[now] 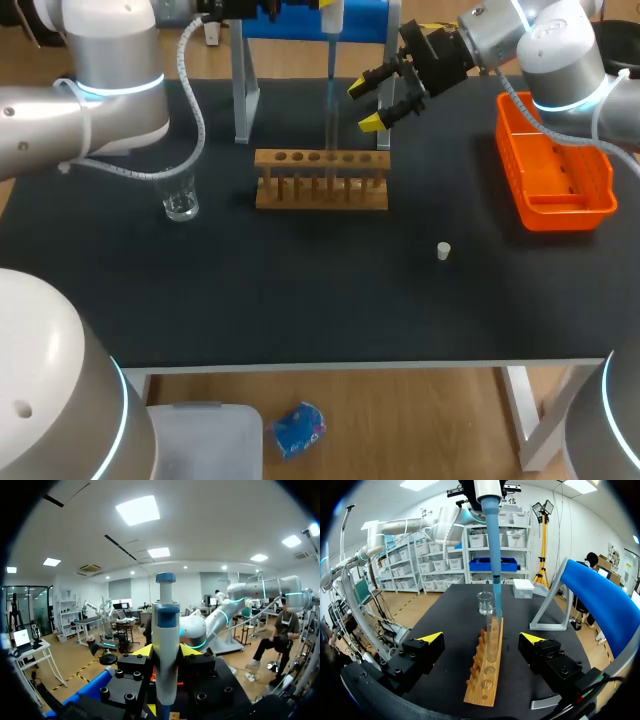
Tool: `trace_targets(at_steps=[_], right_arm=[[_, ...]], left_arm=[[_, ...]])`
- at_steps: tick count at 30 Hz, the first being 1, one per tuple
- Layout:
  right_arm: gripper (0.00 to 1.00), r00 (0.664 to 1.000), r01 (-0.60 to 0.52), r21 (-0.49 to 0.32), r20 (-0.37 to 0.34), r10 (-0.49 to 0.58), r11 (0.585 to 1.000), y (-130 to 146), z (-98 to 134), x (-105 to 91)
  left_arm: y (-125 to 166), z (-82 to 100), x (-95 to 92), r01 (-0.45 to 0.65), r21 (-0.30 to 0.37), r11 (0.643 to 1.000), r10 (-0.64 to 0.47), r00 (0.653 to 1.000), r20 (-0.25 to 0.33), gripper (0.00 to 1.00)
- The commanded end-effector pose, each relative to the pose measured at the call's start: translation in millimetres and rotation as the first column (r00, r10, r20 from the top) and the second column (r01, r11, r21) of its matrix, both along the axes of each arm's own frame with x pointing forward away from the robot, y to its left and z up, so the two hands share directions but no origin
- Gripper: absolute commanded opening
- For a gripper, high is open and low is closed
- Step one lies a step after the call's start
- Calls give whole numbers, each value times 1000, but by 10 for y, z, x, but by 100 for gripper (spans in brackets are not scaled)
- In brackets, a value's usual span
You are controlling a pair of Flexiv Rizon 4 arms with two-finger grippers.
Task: Invert the test tube, pick up the pipette, mount the tip to pipette, aspirate from beaker and dispense into the tube, eject the tip, return the pipette, and cap with the stopper.
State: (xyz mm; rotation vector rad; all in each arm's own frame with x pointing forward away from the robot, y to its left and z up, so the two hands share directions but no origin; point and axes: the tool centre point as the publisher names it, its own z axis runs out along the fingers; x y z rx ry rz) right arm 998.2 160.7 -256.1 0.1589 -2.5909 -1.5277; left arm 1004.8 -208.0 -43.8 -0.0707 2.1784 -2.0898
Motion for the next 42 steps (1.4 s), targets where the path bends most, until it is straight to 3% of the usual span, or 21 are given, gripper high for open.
trace_targets(at_steps=[1, 42], right_arm=[[100, 1000, -5, -3, -2, 4, 1000, -9, 7, 12], [100, 1000, -5, -3, -2, 4, 1000, -9, 7, 12]], left_arm=[[3, -35, -16, -4, -4, 1000, 4, 1000, -8, 0], [-59, -368, -54, 0, -24, 1000, -1, 999, -37, 0]])
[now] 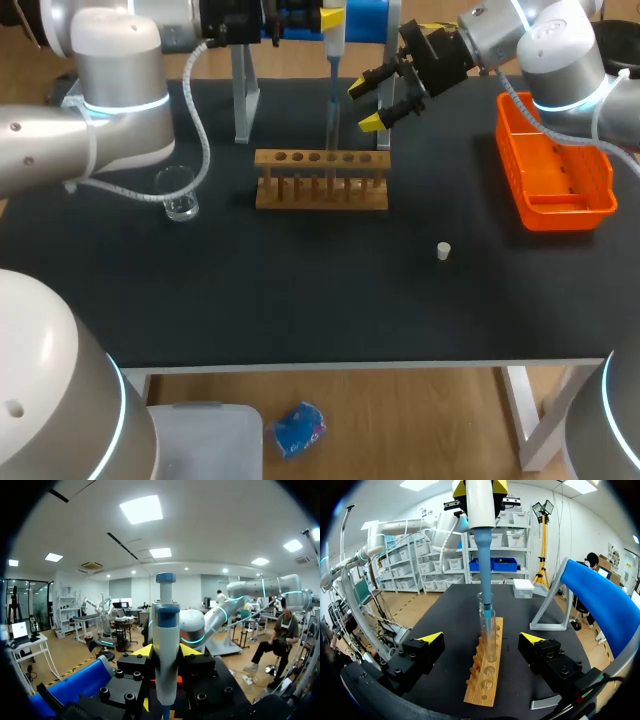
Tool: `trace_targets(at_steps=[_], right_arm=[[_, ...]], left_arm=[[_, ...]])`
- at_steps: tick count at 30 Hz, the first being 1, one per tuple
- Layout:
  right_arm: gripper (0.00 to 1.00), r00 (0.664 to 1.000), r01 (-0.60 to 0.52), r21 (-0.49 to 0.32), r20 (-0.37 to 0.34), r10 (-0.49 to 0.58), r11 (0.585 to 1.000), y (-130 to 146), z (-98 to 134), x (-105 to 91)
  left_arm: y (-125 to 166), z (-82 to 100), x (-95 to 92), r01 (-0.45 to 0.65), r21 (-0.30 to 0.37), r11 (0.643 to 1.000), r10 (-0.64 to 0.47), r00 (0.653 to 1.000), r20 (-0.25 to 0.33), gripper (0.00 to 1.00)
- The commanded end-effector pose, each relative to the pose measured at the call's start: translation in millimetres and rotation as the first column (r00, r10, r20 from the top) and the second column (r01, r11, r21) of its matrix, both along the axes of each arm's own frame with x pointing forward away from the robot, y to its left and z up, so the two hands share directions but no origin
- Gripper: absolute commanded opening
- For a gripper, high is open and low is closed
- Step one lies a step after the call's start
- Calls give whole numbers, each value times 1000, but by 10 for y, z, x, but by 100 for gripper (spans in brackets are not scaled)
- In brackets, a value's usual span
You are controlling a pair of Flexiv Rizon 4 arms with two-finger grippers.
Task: Invert the test tube, pick up the pipette, mount the tip to pipette, aspirate from beaker and dispense into the tube, eject the tip, return the pipette, and cap with the stopper.
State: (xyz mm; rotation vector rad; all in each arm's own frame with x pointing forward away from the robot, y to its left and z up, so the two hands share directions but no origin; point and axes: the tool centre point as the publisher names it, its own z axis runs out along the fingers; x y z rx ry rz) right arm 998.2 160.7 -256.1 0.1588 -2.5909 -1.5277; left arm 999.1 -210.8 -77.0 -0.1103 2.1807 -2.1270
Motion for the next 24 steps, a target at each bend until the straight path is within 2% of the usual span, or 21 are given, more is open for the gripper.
trace_targets(at_steps=[1, 24], right_arm=[[100, 1000, -5, -3, -2, 5, 1000, -9, 7, 12], [100, 1000, -5, -3, -2, 5, 1000, -9, 7, 12]], left_arm=[[-34, -41, 3, -1, -5, 1000, 1, 1000, 0, 0], [-20, -136, 6, -16, -12, 1000, 16, 1000, -15, 0]])
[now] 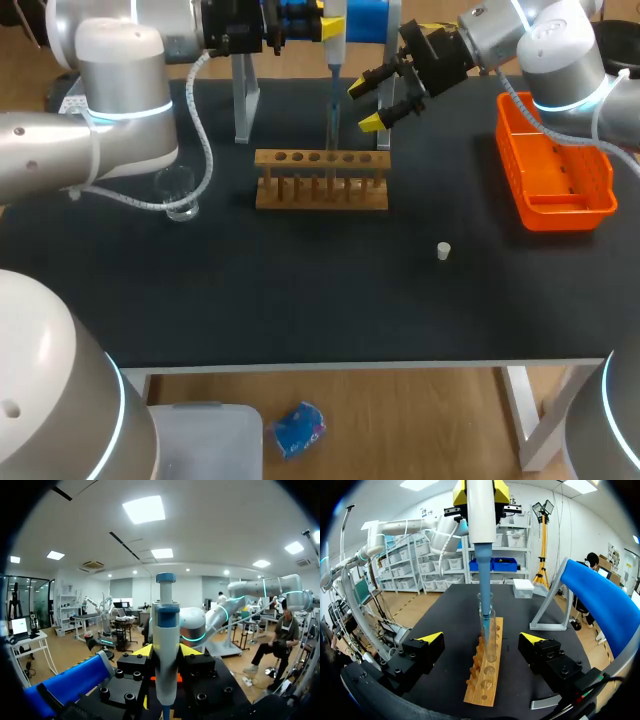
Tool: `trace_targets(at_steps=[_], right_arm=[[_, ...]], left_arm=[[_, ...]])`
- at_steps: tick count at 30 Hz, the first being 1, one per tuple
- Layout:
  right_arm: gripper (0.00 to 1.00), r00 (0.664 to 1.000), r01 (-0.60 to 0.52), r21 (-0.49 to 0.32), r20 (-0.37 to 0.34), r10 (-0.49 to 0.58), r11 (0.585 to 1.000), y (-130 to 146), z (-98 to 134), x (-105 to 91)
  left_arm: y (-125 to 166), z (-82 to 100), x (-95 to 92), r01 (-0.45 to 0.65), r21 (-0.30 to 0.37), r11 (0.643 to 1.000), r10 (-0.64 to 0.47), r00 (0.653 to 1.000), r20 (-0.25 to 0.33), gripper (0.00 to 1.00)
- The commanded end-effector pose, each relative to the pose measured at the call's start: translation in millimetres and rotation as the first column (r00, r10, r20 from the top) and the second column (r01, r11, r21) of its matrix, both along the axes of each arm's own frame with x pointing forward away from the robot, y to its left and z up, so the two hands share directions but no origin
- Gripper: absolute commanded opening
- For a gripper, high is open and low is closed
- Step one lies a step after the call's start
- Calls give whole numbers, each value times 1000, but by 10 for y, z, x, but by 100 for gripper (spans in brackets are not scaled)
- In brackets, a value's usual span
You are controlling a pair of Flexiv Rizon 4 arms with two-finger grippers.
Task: Invert the test tube, pick up the pipette, mount the tip to pipette, aspirate from beaker and dispense into the tube, eject the tip, return the pipette, and cap with the stopper.
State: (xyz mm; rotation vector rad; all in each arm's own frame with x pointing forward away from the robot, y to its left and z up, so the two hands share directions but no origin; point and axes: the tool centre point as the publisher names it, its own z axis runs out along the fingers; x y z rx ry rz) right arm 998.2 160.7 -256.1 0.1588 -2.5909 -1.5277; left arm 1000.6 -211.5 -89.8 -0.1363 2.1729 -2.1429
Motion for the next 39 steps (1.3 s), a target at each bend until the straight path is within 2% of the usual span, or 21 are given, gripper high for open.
trace_targets(at_steps=[1, 17, 18, 23, 26, 29, 31, 35, 39], right_arm=[[100, 1000, -5, -3, -2, 4, 1000, -9, 7, 12], [100, 1000, -5, -3, -2, 4, 1000, -9, 7, 12], [100, 1000, -7, 23, -9, 7, 1000, -52, 49, 21], [100, 1000, -4, 26, 10, 4, 1000, -253, 377, 50], [100, 999, -17, 47, 34, 16, 999, -328, 658, 44], [100, 998, -30, 71, 54, 26, 997, -382, 916, 48], [100, 998, -43, 115, 59, 36, 992, -422, 1115, 42], [100, 994, -62, 122, 95, 50, 991, -467, 1499, 30], [100, 993, -78, 139, 102, 64, 987, -430, 1808, 18]], left_arm=[[-9, -5, -15, -19, 6, 1000, 19, 1000, 6, 0], [-9, -5, -15, -19, 6, 1000, 19, 1000, 6, 0], [-9, -5, -15, -19, 6, 1000, 19, 1000, 6, 0], [-9, -5, -15, -19, 6, 1000, 19, 1000, 6, 0], [-9, -5, -15, -19, 6, 1000, 19, 1000, 6, 0], [-9, -5, -15, -19, 6, 1000, 19, 1000, 6, 0], [-9, -5, -15, -19, 6, 1000, 19, 1000, 6, 0], [-9, -5, -15, -19, 6, 1000, 19, 1000, 6, 0], [-9, -5, -15, -19, 6, 1000, 19, 1000, 6, 0]])
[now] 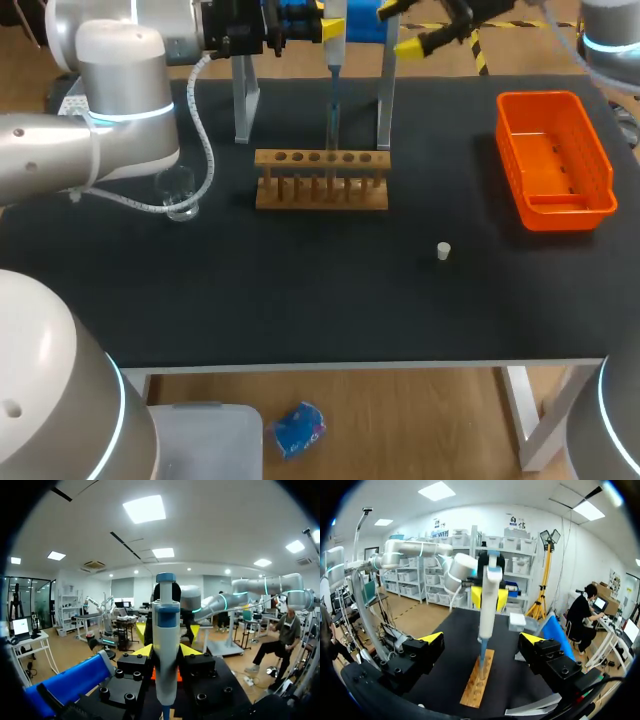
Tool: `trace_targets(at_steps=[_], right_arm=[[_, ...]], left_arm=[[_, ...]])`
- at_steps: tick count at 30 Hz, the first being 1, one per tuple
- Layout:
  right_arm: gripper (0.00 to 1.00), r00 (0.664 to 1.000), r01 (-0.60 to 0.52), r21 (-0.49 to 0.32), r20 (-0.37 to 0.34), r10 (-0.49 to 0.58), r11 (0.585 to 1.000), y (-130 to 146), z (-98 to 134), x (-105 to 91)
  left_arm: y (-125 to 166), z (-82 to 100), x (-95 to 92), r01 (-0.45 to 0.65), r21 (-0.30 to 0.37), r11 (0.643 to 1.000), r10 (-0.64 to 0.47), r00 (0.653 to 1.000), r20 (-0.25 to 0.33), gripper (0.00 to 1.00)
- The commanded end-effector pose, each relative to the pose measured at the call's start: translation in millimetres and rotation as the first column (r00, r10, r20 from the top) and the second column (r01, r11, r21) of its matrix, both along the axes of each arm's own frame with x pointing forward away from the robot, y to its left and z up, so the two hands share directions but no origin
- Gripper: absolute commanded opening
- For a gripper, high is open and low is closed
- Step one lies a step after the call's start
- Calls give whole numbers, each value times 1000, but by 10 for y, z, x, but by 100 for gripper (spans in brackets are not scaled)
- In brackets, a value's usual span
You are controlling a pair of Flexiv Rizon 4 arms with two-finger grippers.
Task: Invert the test tube, pick up the pipette, mount the tip to pipette, aspirate from beaker and dispense into the tube, eject the tip, return the pipette, and cap with the stopper.
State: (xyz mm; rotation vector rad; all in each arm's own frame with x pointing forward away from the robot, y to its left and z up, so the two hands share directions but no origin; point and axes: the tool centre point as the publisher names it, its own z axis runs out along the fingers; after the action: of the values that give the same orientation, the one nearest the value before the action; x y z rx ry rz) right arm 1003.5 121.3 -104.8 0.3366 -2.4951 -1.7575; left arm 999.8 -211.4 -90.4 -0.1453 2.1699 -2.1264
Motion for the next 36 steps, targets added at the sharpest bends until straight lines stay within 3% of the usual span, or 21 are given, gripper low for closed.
trace_targets(at_steps=[1, 10, 20, 21, 22, 36], right_arm=[[100, 1000, -9, -20, 3, 9, 1000, -21, 343, -37], [100, 1000, -6, 42, -20, 7, 999, 184, 816, -29], [100, 999, -21, 86, 38, 17, 996, 474, 1133, 1], [27, 998, -15, 101, 54, 9, 995, 505, 1164, 1], [0, 998, -20, 109, 56, 14, 994, 523, 1188, -2], [0, 997, -12, 117, 73, 4, 993, 538, 1219, -7]], left_arm=[[-9, 0, -7, -5, -1, 1000, 5, 1000, 1, 0], [-9, 0, -7, -5, -1, 1000, 5, 1000, 1, 0], [-9, 0, -7, -5, -1, 1000, 5, 1000, 1, 0], [-9, 0, -7, -5, -1, 1000, 5, 1000, 1, 0], [-9, 0, -7, -5, -1, 1000, 5, 1000, 1, 0], [-9, 0, -7, -5, -1, 1000, 5, 1000, 1, 0]])
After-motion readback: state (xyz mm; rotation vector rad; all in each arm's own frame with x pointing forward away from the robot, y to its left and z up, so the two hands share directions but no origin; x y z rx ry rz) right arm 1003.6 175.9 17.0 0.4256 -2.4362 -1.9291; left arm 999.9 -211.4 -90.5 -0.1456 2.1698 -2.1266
